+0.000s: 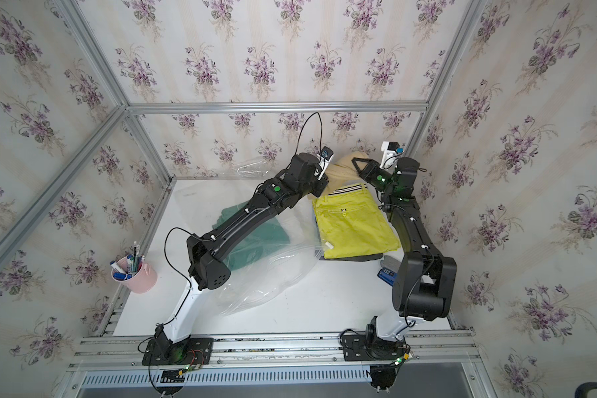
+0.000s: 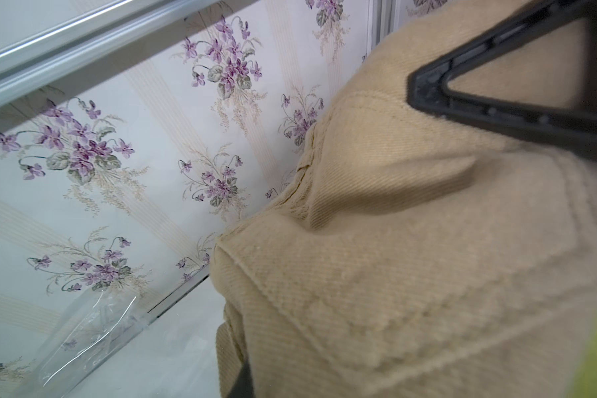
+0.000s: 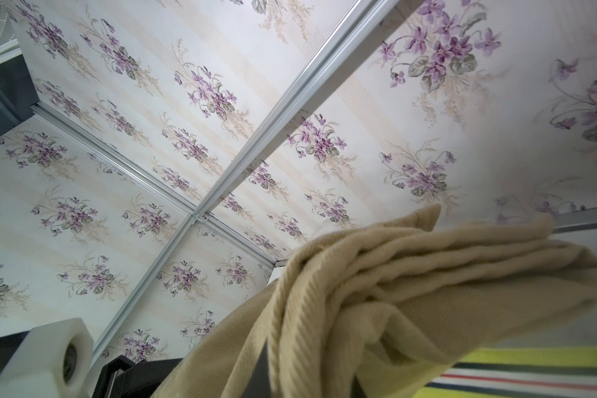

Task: Take the trousers out of the vacuum bag
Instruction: Place the trousers at the center of the board.

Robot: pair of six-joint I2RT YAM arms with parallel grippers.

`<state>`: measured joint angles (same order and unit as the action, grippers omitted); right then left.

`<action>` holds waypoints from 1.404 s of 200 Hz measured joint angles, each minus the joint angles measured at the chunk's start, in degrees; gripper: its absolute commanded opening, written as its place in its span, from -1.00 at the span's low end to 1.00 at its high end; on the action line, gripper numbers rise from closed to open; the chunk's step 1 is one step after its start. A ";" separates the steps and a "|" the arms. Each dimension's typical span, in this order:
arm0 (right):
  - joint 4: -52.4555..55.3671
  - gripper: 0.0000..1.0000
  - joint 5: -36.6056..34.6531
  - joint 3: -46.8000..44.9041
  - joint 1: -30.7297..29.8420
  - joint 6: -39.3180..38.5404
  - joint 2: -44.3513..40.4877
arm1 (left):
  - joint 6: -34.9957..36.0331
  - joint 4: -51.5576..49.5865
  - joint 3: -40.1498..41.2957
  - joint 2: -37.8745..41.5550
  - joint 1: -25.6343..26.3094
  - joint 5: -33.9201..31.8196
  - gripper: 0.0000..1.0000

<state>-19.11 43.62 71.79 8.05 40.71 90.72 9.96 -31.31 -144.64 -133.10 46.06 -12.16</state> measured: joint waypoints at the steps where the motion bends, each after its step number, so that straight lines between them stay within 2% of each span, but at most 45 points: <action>1: 0.00 -1.00 -0.02 -0.20 0.07 -0.04 -0.13 | -0.02 0.00 0.22 0.09 0.09 -0.09 -0.77; 66: 8.13 -1.00 -2.78 -13.44 4.50 -3.08 -10.14 | -3.45 3.28 18.01 5.88 5.92 -3.89 -0.75; 101: 13.79 -1.00 -5.07 -16.28 5.64 -5.97 -11.23 | -5.97 3.69 21.68 5.86 7.72 -4.39 -0.72; 155: 19.54 -1.00 -9.42 -21.97 7.39 -7.72 -14.67 | -9.11 4.37 26.80 5.84 10.91 -5.03 -0.46; 186: 23.02 -1.00 -11.63 -25.44 9.38 -7.69 -17.77 | -10.05 4.87 30.08 5.86 12.76 -5.22 -0.19; 198: 24.13 -1.00 -12.72 -26.51 9.73 -7.69 -18.82 | -10.34 4.90 30.93 5.95 13.38 -5.22 0.08; 204: 24.50 -1.00 -13.05 -26.95 9.79 -7.72 -19.37 | -10.43 4.92 31.52 6.19 13.70 -5.20 0.34; 220: 25.18 -0.88 -13.62 -27.76 9.97 -7.85 -20.57 | -10.84 4.92 33.59 7.30 14.56 -4.66 0.80; 231: 25.88 -0.82 -14.38 -27.82 9.99 -8.02 -20.90 | -11.28 4.63 35.56 8.74 15.13 -4.11 0.99; 245: 26.99 -0.64 -15.56 -27.82 10.03 -8.41 -21.07 | -12.11 4.57 38.73 11.47 15.72 -3.30 1.00; 251: 27.41 -0.49 -16.15 -27.82 10.03 -8.76 -21.20 | -12.50 4.50 40.44 13.14 15.93 -2.80 1.00; 262: 28.46 -0.11 -17.62 -27.74 10.08 -9.03 -21.59 | -13.14 4.50 43.85 16.48 16.11 -1.90 1.00; 281: 30.56 0.29 -22.27 -27.32 10.34 -9.55 -22.49 | -15.08 4.59 49.53 22.67 16.09 -0.48 1.00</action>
<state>11.44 21.34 44.47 18.39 31.16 68.23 -5.13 -26.72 -95.11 -110.43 62.15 -12.64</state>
